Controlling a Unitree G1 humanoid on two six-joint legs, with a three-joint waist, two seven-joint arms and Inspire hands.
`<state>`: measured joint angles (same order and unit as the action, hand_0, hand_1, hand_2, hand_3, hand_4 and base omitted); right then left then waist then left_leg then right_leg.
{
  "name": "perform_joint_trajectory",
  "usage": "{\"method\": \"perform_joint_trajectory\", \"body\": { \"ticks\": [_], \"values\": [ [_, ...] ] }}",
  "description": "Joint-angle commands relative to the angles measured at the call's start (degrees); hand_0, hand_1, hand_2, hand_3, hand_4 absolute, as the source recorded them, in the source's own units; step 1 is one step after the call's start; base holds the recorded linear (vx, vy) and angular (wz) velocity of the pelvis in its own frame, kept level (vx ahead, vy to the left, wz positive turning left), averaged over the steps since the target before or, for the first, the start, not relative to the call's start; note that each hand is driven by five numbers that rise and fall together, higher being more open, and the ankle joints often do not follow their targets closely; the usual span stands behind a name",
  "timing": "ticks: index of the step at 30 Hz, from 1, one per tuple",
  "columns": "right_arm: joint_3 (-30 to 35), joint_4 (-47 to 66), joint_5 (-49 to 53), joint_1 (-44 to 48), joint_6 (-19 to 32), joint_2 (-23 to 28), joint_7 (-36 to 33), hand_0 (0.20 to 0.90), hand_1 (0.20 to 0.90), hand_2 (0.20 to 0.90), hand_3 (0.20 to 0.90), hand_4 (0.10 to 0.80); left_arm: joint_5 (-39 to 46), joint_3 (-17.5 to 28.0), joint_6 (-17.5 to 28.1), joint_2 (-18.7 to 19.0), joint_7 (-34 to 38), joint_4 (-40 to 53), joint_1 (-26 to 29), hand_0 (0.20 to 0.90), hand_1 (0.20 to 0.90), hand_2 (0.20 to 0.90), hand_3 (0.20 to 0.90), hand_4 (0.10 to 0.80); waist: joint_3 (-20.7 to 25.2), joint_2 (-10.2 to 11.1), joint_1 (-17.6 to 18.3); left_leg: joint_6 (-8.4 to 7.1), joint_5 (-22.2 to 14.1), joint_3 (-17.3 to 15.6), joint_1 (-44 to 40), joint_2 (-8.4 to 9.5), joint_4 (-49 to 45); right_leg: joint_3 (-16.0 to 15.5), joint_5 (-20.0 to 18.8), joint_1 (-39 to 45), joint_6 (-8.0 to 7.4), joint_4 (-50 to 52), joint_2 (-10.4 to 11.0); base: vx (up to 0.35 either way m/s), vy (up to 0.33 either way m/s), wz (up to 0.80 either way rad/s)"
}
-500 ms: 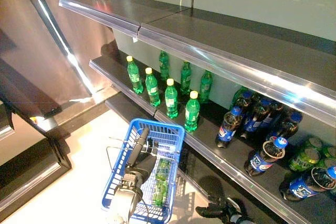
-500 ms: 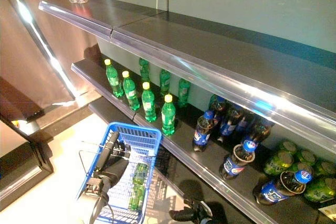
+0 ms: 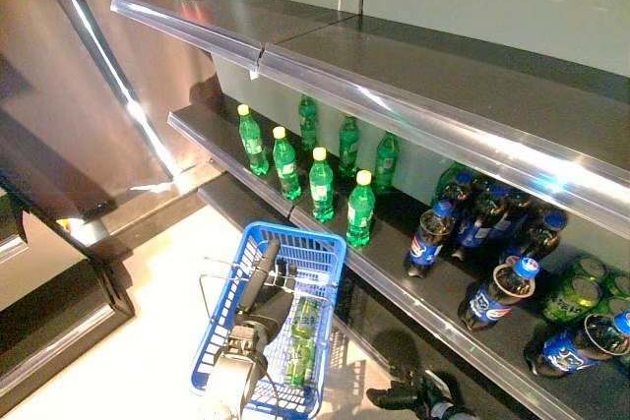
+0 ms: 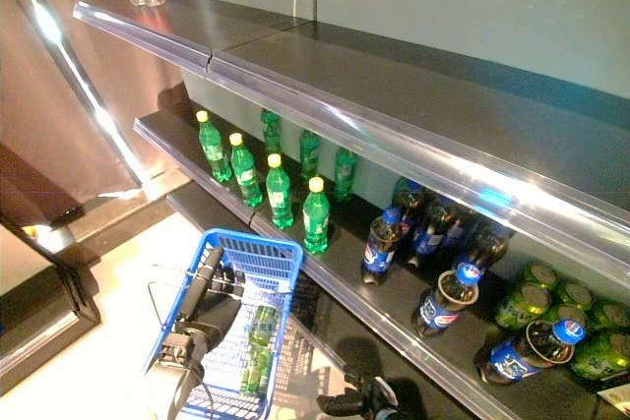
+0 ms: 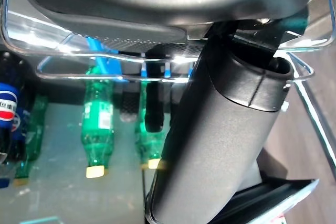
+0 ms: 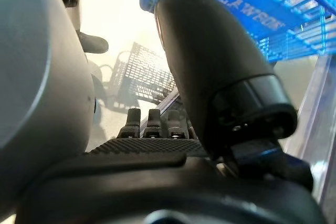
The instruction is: Pick up the drink and place into the basket.
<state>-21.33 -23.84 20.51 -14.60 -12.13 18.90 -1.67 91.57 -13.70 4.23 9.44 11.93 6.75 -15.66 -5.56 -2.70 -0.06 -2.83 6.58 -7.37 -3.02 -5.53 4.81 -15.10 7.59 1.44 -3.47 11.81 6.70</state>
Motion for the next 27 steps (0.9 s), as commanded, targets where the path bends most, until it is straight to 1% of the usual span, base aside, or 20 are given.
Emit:
{"method": "perform_joint_trajectory", "body": {
  "ticks": [1,2,7,12,16,22,23,25,27],
  "values": [
    [-2.62,9.99,-3.87,1.45,6.76,1.09,1.82,0.900,0.900,0.900,0.900,0.800,0.42,4.60,3.63,-0.46,-12.18,19.87,8.77,0.300,0.300,0.300,0.200,0.100,1.77,3.78,-0.35,-1.21,-6.77,-2.34,-4.18,0.48,0.19,3.91,-8.67,5.97,-3.63,-16.67,0.90,0.000,0.000,0.00],
    [-2.63,13.01,-3.78,1.35,6.97,1.95,1.95,0.900,0.900,0.900,0.900,0.800,0.71,4.68,3.78,-0.17,-12.29,19.84,8.70,0.300,0.300,0.300,0.200,0.100,1.74,3.79,-0.27,-1.19,-6.74,-2.34,-4.18,0.47,0.19,3.96,-8.64,5.97,-3.66,-16.67,0.93,0.000,0.000,0.00],
    [-0.41,24.77,-4.52,2.09,12.85,5.27,4.88,0.900,0.900,0.900,0.900,0.800,2.30,5.20,4.35,1.22,-13.25,19.19,8.38,0.300,0.300,0.300,0.200,0.100,1.97,3.88,0.27,-1.09,-6.78,-2.56,-4.27,0.44,0.19,4.22,-8.56,5.85,-3.78,-16.71,1.00,0.000,0.000,0.00],
    [3.64,35.11,-6.58,4.55,16.02,7.74,3.02,0.900,0.900,0.900,0.900,0.800,2.92,6.25,4.44,1.87,-12.76,19.36,8.07,0.300,0.300,0.300,0.200,0.100,2.54,3.80,0.72,-0.97,-6.80,-3.10,-4.38,0.36,0.19,4.70,-8.55,5.68,-3.72,-16.81,0.78,0.000,0.000,0.00],
    [5.94,38.82,-6.62,5.53,17.22,8.35,1.52,0.900,0.900,0.900,0.900,0.800,3.63,6.84,4.48,2.39,-12.03,19.87,8.20,0.300,0.300,0.300,0.200,0.100,2.80,3.68,0.84,-0.94,-6.87,-3.34,-4.37,0.32,0.19,4.85,-8.57,5.58,-3.83,-16.81,0.83,0.000,0.000,0.00],
    [9.67,44.32,-9.70,5.76,20.61,8.84,-2.14,0.900,0.900,0.900,0.900,0.800,4.18,7.96,3.71,2.61,-11.12,20.97,7.53,0.300,0.300,0.300,0.200,0.100,3.07,3.69,0.95,-0.84,-6.97,-3.78,-4.32,0.19,0.19,5.06,-8.65,5.38,-3.97,-16.81,0.94,0.000,0.000,0.00],
    [10.45,44.93,-10.52,5.76,21.70,8.93,-3.36,0.900,0.900,0.900,0.900,0.800,4.33,8.25,3.52,2.70,-11.10,21.00,7.44,0.300,0.300,0.300,0.200,0.100,3.11,3.69,0.99,-0.84,-7.01,-3.88,-4.33,0.16,0.19,5.11,-8.65,5.35,-4.00,-16.81,0.94,0.000,0.000,0.00],
    [12.12,46.24,-14.22,5.99,24.27,9.13,-8.14,0.900,0.900,0.900,0.900,0.800,4.44,8.51,3.58,2.85,-10.92,21.27,7.34,0.300,0.300,0.300,0.200,0.100,3.10,3.61,1.11,-0.85,-7.10,-4.13,-4.38,0.09,0.19,5.28,-8.61,5.30,-4.03,-16.81,0.92,0.000,0.000,0.00],
    [13.24,47.30,-17.63,6.04,25.54,9.06,-11.86,0.900,0.900,0.900,0.900,0.800,4.66,8.74,3.72,3.02,-10.61,21.60,7.29,0.300,0.300,0.300,0.200,0.100,3.08,3.54,1.21,-0.84,-7.20,-4.30,-4.40,0.10,0.19,5.47,-8.60,5.24,-4.08,-16.81,0.88,-0.003,0.006,-0.04]
  ]
}}
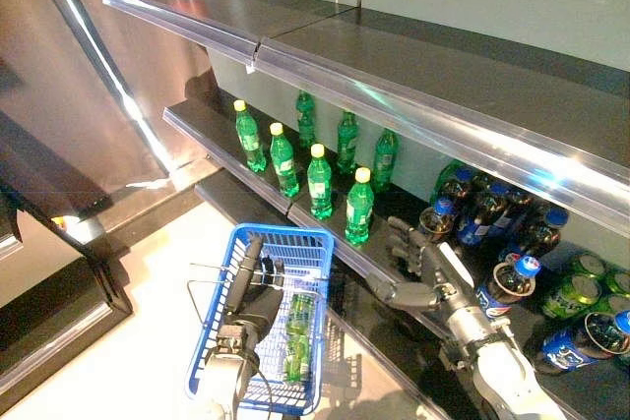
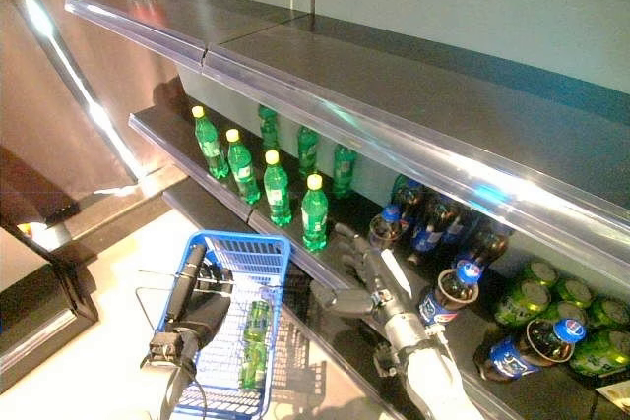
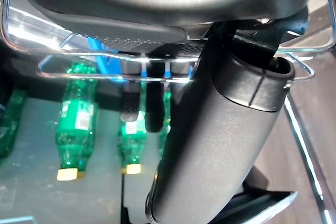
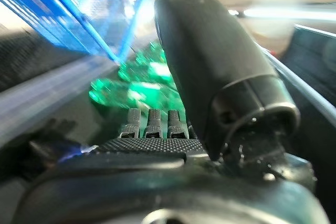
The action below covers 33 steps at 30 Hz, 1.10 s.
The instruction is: Pick up the drink and place into the basket.
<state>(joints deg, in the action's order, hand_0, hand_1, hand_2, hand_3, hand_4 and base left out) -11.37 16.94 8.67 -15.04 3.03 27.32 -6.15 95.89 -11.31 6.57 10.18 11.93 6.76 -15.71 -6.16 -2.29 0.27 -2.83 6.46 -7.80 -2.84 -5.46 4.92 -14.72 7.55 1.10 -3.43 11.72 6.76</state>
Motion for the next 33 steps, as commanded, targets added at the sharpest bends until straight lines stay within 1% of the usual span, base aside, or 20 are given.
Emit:
{"method": "perform_joint_trajectory", "body": {
  "ticks": [1,2,3,5,6,11,17,22,27,30,33],
  "values": [
    [3.94,7.13,-7.82,6.48,10.81,0.79,-9.79,0.900,0.900,0.900,0.900,0.800,0.56,6.50,1.48,2.44,-10.51,21.77,7.29,0.300,0.300,0.300,0.200,0.100,3.64,3.05,0.95,-0.83,-7.13,-3.96,-4.58,0.02,0.08,5.20,-8.56,5.52,-4.15,-16.72,0.81,-0.005,0.011,-0.10],
    [4.99,8.16,-9.63,6.45,10.85,1.09,-12.79,0.900,0.900,0.900,0.900,0.800,0.88,6.79,1.61,2.72,-10.32,21.98,7.27,0.300,0.300,0.300,0.200,0.100,3.61,2.95,1.11,-0.85,-7.18,-4.15,-4.64,-0.02,0.08,5.33,-8.60,5.46,-4.21,-16.72,0.79,-0.006,0.011,-0.14],
    [5.41,8.37,-10.09,6.44,11.12,1.19,-13.76,0.900,0.900,0.900,0.900,0.800,0.98,6.88,1.70,2.81,-10.29,22.03,7.28,0.300,0.300,0.300,0.200,0.100,3.59,2.92,1.16,-0.85,-7.22,-4.21,-4.64,-0.01,0.08,5.40,-8.59,5.42,-4.22,-16.72,0.77,-0.005,0.010,-0.15],
    [6.52,8.75,-12.65,6.13,11.51,0.99,-18.65,0.900,0.900,0.900,0.900,0.800,1.24,7.16,2.07,3.08,-10.29,22.11,7.24,0.300,0.300,0.300,0.200,0.100,3.57,2.76,1.41,-0.89,-7.28,-4.56,-4.68,-0.10,0.08,5.69,-8.60,5.28,-4.28,-16.72,0.74,-0.002,0.007,-0.07],
    [6.59,8.78,-12.92,6.14,11.55,0.97,-19.05,0.900,0.900,0.900,0.900,0.800,1.25,7.17,2.09,3.10,-10.28,22.12,7.25,0.300,0.300,0.300,0.200,0.100,3.56,2.75,1.42,-0.89,-7.29,-4.58,-4.68,-0.10,0.08,5.72,-8.60,5.26,-4.29,-16.72,0.73,0.000,0.000,0.00],
    [8.23,9.29,-14.78,6.08,12.15,0.69,-25.28,0.900,0.900,0.900,0.900,0.800,1.75,7.49,2.54,3.73,-10.18,22.47,7.12,0.300,0.300,0.300,0.200,0.100,3.33,2.41,1.62,-1.00,-7.39,-4.98,-4.69,-0.30,0.08,5.87,-8.54,5.12,-4.42,-16.72,0.77,0.000,0.000,0.00],
    [8.45,9.00,-15.25,6.53,11.57,0.94,-29.39,0.900,0.900,0.900,0.900,0.800,2.48,7.50,2.96,4.36,-10.78,22.04,7.21,0.300,0.300,0.300,0.200,0.100,3.19,2.19,1.68,-1.11,-7.45,-5.28,-4.63,-0.39,0.08,5.89,-8.57,4.87,-4.51,-16.72,0.80,-0.004,-0.003,-0.04],
    [8.46,8.39,-16.60,5.88,9.52,0.90,-32.38,0.900,0.900,0.900,0.900,0.800,2.66,7.67,2.72,4.70,-10.91,22.28,6.82,0.300,0.300,0.300,0.200,0.100,3.05,2.07,1.75,-1.10,-7.46,-5.36,-4.52,-0.37,0.08,5.97,-8.58,4.68,-4.60,-16.71,0.81,-0.003,-0.008,-0.04],
    [8.48,7.58,-15.93,5.21,9.07,0.39,-35.37,0.900,0.900,0.900,0.900,0.800,2.62,7.83,2.57,4.91,-10.96,22.24,6.45,0.300,0.300,0.300,0.200,0.100,2.90,1.90,1.91,-1.09,-7.49,-5.49,-4.55,-0.36,0.08,6.00,-8.61,4.60,-4.62,-16.70,0.78,0.004,-0.008,-0.03],
    [8.22,7.21,-15.87,5.05,7.89,0.23,-36.01,0.900,0.900,0.900,0.900,0.800,2.86,7.91,2.38,5.08,-10.97,22.11,6.36,0.300,0.300,0.300,0.200,0.100,2.84,1.81,1.95,-1.11,-7.50,-5.47,-4.51,-0.31,0.08,6.05,-8.62,4.53,-4.65,-16.71,0.77,0.000,0.000,0.00],
    [7.81,6.77,-14.85,4.74,7.27,0.07,-35.19,0.900,0.900,0.900,0.900,0.800,2.96,7.97,2.35,5.11,-10.72,22.22,6.15,0.300,0.300,0.300,0.200,0.100,2.89,1.72,1.97,-1.05,-7.50,-5.40,-4.49,-0.21,0.08,6.17,-8.68,4.36,-4.69,-16.70,0.76,0.012,-0.001,0.00]
  ]
}}
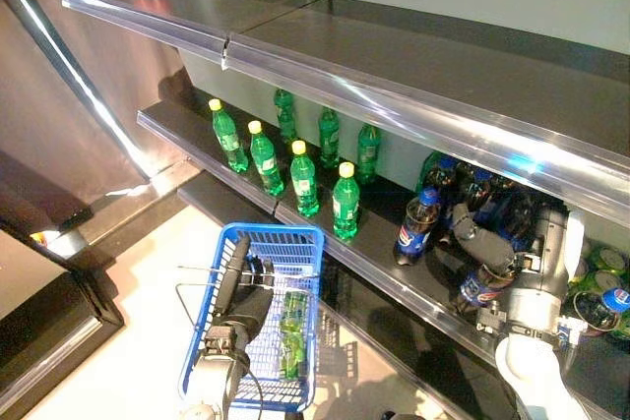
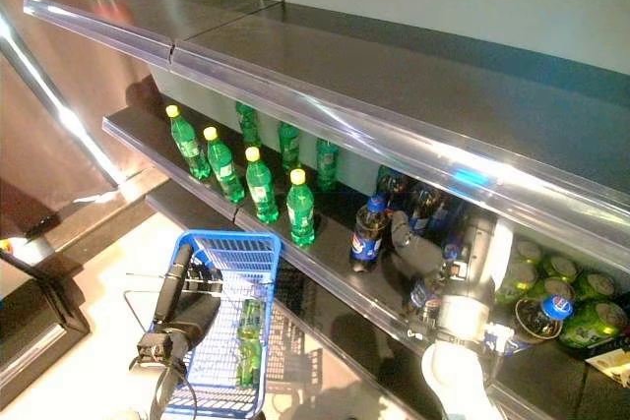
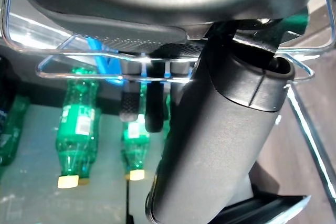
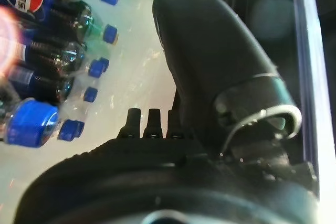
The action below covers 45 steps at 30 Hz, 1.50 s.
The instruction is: Pick up the drink and place into the basket.
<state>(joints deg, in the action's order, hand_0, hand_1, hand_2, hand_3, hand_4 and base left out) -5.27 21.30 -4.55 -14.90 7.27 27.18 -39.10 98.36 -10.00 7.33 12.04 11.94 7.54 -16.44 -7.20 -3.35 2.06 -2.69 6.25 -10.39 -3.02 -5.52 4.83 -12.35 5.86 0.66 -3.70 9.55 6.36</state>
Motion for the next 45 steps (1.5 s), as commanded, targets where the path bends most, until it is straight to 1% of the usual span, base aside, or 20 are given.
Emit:
{"method": "perform_joint_trajectory", "body": {
  "ticks": [1,7,15,17,25,28,35,45],
  "values": [
    [1.62,2.09,-0.85,4.02,2.92,0.16,-1.43,0.900,0.900,0.900,0.900,0.800,0.48,6.84,1.36,3.18,-10.75,21.47,6.46,0.300,0.300,0.300,0.200,0.100,3.98,2.80,0.21,-1.17,-7.28,-2.90,-4.27,-0.16,0.17,3.90,-7.01,4.68,-4.46,-14.53,1.19,0.031,-0.004,0.00],
    [0.61,0.80,-0.34,3.23,2.52,0.12,-1.61,0.900,0.900,0.900,0.900,0.800,0.42,6.48,1.45,3.22,-10.87,21.48,5.63,0.300,0.300,0.300,0.200,0.100,3.64,2.81,0.17,-0.99,-7.29,-3.00,-4.13,-0.05,0.17,4.03,-7.10,4.43,-4.46,-14.55,1.24,0.000,0.000,0.00],
    [-0.77,-1.75,4.16,1.20,1.63,-0.03,-0.51,0.900,0.900,0.900,0.900,0.800,-0.22,5.81,1.19,2.99,-11.89,21.14,3.78,0.300,0.300,0.300,0.200,0.100,3.05,2.81,0.00,-0.70,-7.33,-2.99,-3.90,0.13,0.17,4.03,-7.28,4.03,-4.54,-14.55,1.38,0.016,0.001,0.00],
    [-1.29,-2.47,4.05,1.23,1.69,-0.09,-1.69,0.900,0.900,0.900,0.900,0.800,-0.45,5.38,1.36,3.02,-12.05,21.07,3.63,0.300,0.300,0.300,0.200,0.100,2.68,2.77,-0.03,-0.63,-7.31,-2.94,-3.65,0.20,0.17,4.11,-7.36,3.77,-4.54,-14.55,1.38,0.000,0.000,0.00],
    [-1.64,-3.30,2.95,1.65,0.92,-0.45,-10.30,0.900,0.900,0.900,0.900,0.800,-0.31,3.60,2.79,3.62,-12.80,20.65,3.27,0.300,0.300,0.300,0.200,0.100,1.30,2.22,0.13,-0.35,-7.34,-3.08,-3.04,0.45,0.17,4.65,-7.59,2.78,-4.67,-14.55,1.44,0.000,0.000,0.00],
    [-1.73,-3.46,2.86,1.75,0.71,-0.57,-11.77,0.900,0.900,0.900,0.900,0.800,-0.08,2.96,3.35,3.88,-12.49,20.65,3.25,0.300,0.300,0.300,0.200,0.100,1.04,1.99,0.20,-0.36,-7.31,-3.16,-3.04,0.44,0.17,4.78,-7.65,2.67,-4.73,-14.55,1.49,0.010,0.002,-0.01],
    [-2.72,-4.57,5.72,1.13,1.65,-0.26,-11.38,0.900,0.900,0.900,0.900,0.800,-0.13,1.86,4.25,4.10,-12.78,21.01,2.36,0.300,0.300,0.300,0.200,0.100,0.21,1.63,0.06,-0.28,-7.22,-3.19,-2.57,0.49,-0.33,4.93,-7.68,2.24,-4.73,-14.32,1.69,0.005,0.000,0.00],
    [-4.57,-6.20,10.17,1.54,2.66,-0.25,-10.78,0.900,0.900,0.900,0.900,0.800,-0.43,0.15,5.56,4.20,-13.18,21.04,2.14,0.300,0.300,0.300,0.200,0.100,-1.83,1.18,0.07,0.14,-7.70,-2.88,-1.07,1.05,-2.44,5.30,-7.56,1.07,-4.66,-13.18,2.04,0.000,0.000,0.00]
  ]
}}
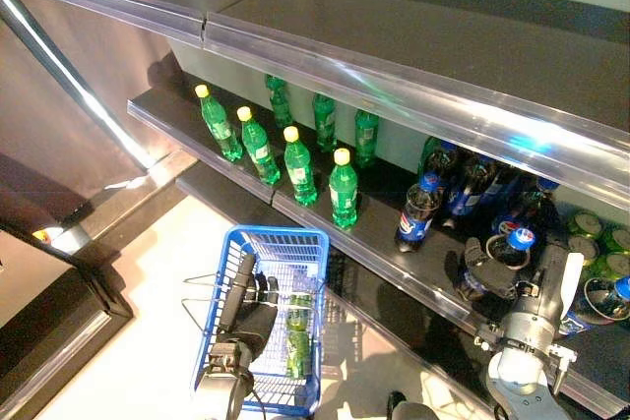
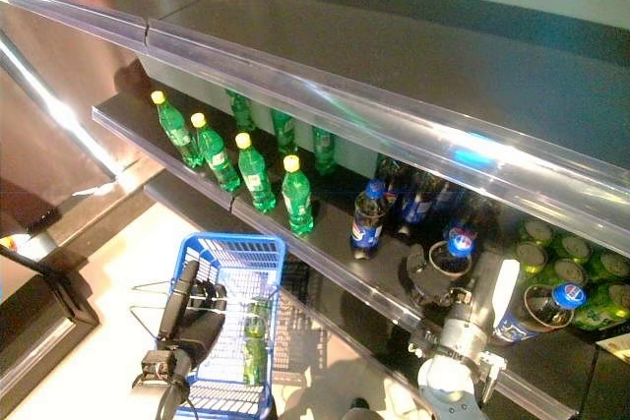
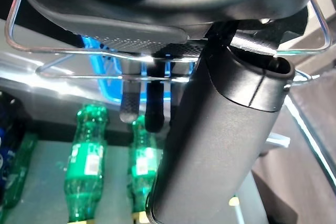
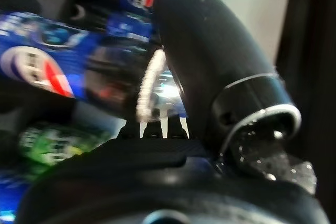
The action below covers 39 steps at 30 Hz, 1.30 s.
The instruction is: Pick up the drink and place into the basket.
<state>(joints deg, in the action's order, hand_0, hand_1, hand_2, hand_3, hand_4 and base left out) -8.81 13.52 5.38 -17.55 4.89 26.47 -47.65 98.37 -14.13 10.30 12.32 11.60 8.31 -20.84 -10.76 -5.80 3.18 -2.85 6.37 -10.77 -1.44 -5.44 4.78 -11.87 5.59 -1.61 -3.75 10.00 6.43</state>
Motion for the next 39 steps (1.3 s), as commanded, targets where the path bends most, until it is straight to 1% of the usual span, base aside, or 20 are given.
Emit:
{"method": "perform_joint_trajectory", "body": {
  "ticks": [1,11,17,18,19,20,21,22,23,24,39],
  "values": [
    [-1.09,1.37,1.00,3.85,5.26,0.44,-1.83,0.900,0.900,0.900,0.900,0.800,-0.42,4.14,2.57,3.97,-12.96,20.30,6.31,0.300,0.300,0.300,0.200,0.100,1.59,3.62,-1.05,0.36,-7.98,-2.49,-2.48,1.04,-2.78,4.83,-7.16,3.25,-4.64,-13.34,2.09,0.000,0.000,0.00],
    [-2.64,0.20,3.14,3.44,6.07,0.35,-1.33,0.900,0.900,0.900,0.900,0.800,-1.20,2.44,3.33,3.70,-13.07,20.10,5.98,0.300,0.300,0.300,0.200,0.100,0.33,3.88,-1.14,0.90,-9.41,-2.82,-1.43,1.47,-6.37,4.71,-6.54,2.90,-4.74,-11.37,2.74,0.000,0.000,0.00],
    [-2.86,0.02,3.87,2.23,6.53,0.19,-0.51,0.900,0.900,0.900,0.900,0.800,-1.79,2.14,3.01,3.38,-13.34,20.09,4.69,0.300,0.300,0.300,0.200,0.100,0.15,4.03,-1.38,1.13,-9.98,-2.75,-1.82,1.54,-7.37,4.60,-5.92,3.73,-4.86,-10.61,2.95,0.034,0.015,0.00],
    [-2.89,-0.02,3.93,2.18,6.59,0.15,-0.50,0.829,0.829,0.829,0.818,0.718,-1.77,2.18,2.90,3.40,-13.32,20.09,4.58,0.300,0.300,0.300,0.200,0.100,0.15,4.04,-1.45,1.15,-10.04,-2.68,-1.85,1.59,-7.48,4.58,-5.85,3.83,-4.88,-10.54,2.98,0.032,0.007,0.00],
    [-2.98,-0.09,4.18,2.00,6.76,0.10,-0.29,0.804,0.804,0.804,0.787,0.687,-1.80,2.17,2.69,3.38,-13.42,20.07,4.32,0.300,0.300,0.300,0.200,0.100,0.14,4.10,-1.56,1.18,-10.16,-2.62,-1.86,1.63,-7.79,4.48,-5.74,3.95,-4.90,-10.34,3.04,0.000,0.000,0.00],
    [-3.06,-0.16,4.33,1.93,6.81,0.09,-0.04,0.832,0.832,0.832,0.820,0.720,-1.89,2.10,2.61,3.32,-13.59,19.92,4.20,0.300,0.300,0.300,0.200,0.100,0.11,4.13,-1.61,1.19,-10.25,-2.60,-1.84,1.63,-8.02,4.42,-5.66,4.00,-4.90,-10.18,3.08,0.000,0.000,0.00],
    [-3.13,-0.26,4.71,1.86,6.88,0.09,0.27,0.761,0.761,0.761,0.738,0.638,-1.94,2.04,2.47,3.24,-13.74,19.73,4.10,0.300,0.300,0.300,0.200,0.100,0.08,4.16,-1.66,1.21,-10.36,-2.57,-1.80,1.62,-8.30,4.35,-5.54,4.04,-4.89,-9.97,3.13,0.000,0.000,0.00],
    [-3.16,-0.36,5.06,1.77,6.96,0.09,0.46,0.719,0.719,0.719,0.689,0.589,-1.99,2.03,2.32,3.19,-13.78,19.65,4.01,0.300,0.300,0.300,0.200,0.100,0.07,4.20,-1.70,1.21,-10.43,-2.54,-1.76,1.60,-8.51,4.28,-5.45,4.07,-4.88,-9.81,3.17,0.000,0.000,0.00],
    [-3.35,-0.73,5.40,1.74,7.20,-0.08,0.65,0.524,0.524,0.524,0.461,0.361,-2.30,1.80,2.28,3.02,-13.74,19.63,3.93,0.300,0.300,0.300,0.200,0.100,-0.05,4.22,-1.81,1.23,-10.51,-2.48,-1.76,1.59,-8.77,4.13,-5.27,4.21,-4.86,-9.50,3.20,0.000,0.000,0.00],
    [-3.53,-0.67,5.51,1.74,7.06,-0.15,0.76,0.300,0.300,0.300,0.200,0.100,-2.42,1.72,2.23,2.95,-13.58,19.71,3.84,0.300,0.300,0.300,0.200,0.100,-0.07,4.22,-1.87,1.22,-10.56,-2.45,-1.84,1.57,-8.86,4.01,-5.17,4.39,-4.84,-9.43,3.21,0.000,0.000,0.00],
    [-4.64,-2.76,5.70,1.74,8.14,-0.81,0.90,0.300,0.300,0.300,0.200,0.100,-3.22,1.12,1.70,2.50,-14.77,18.40,3.22,0.300,0.300,0.300,0.200,0.100,0.03,4.34,-2.63,1.15,-10.07,-1.60,-2.23,1.88,-8.20,3.36,-5.11,5.40,-5.07,-9.69,3.32,0.000,0.000,0.01]
  ]
}}
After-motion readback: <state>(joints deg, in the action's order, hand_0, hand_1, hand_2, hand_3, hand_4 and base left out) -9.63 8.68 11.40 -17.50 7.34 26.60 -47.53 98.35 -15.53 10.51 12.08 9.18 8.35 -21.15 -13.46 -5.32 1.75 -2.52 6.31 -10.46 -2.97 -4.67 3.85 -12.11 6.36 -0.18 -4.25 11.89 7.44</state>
